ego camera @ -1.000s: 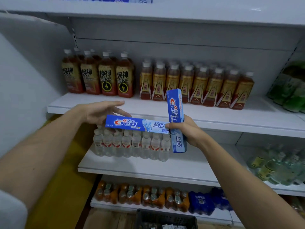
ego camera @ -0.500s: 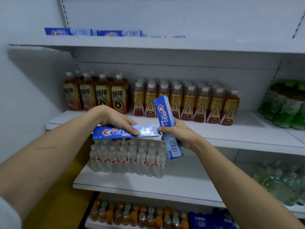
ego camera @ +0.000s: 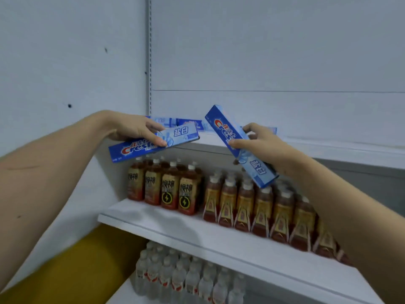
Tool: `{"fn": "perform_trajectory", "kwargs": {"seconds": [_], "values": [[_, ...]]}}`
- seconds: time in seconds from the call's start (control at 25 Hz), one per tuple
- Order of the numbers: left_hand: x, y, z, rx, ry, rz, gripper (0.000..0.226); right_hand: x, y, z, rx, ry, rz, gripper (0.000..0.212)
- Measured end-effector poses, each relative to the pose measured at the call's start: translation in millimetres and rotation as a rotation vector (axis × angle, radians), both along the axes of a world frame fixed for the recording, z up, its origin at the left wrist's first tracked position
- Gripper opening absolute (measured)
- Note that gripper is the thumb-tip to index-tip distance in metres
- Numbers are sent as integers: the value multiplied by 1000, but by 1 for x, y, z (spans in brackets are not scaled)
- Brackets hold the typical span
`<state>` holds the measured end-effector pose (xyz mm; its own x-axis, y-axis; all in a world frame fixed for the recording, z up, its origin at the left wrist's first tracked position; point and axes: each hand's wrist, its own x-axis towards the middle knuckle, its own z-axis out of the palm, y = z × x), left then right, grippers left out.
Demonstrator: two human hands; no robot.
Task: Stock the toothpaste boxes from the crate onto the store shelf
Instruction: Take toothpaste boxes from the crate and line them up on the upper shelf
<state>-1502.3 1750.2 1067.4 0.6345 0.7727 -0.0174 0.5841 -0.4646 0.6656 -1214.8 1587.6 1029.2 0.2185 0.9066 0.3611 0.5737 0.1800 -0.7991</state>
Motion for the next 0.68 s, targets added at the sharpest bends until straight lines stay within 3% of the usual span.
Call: {"fn": "perform_trajectory", "kwargs": {"seconds": [0.12, 0.24, 0.36, 0.52, 0.68], "values": [[-15, 13, 26, 103, -77, 40, 94, -8, 19, 38, 33, -118, -21, 33], [-22, 33, 46, 183, -215, 89, 58, -17, 41, 70, 40, -266, -106, 34], [-25, 65, 59, 284, -216, 88, 36, -22, 74, 93, 45, -358, -186, 40], [-27, 127, 67, 398, -89, 119, 48, -22, 131, 102, -18, -478, -287, 47], [-23, 191, 60, 430, -21, 54, 46, -21, 185, 95, -92, -620, -325, 53]]}}
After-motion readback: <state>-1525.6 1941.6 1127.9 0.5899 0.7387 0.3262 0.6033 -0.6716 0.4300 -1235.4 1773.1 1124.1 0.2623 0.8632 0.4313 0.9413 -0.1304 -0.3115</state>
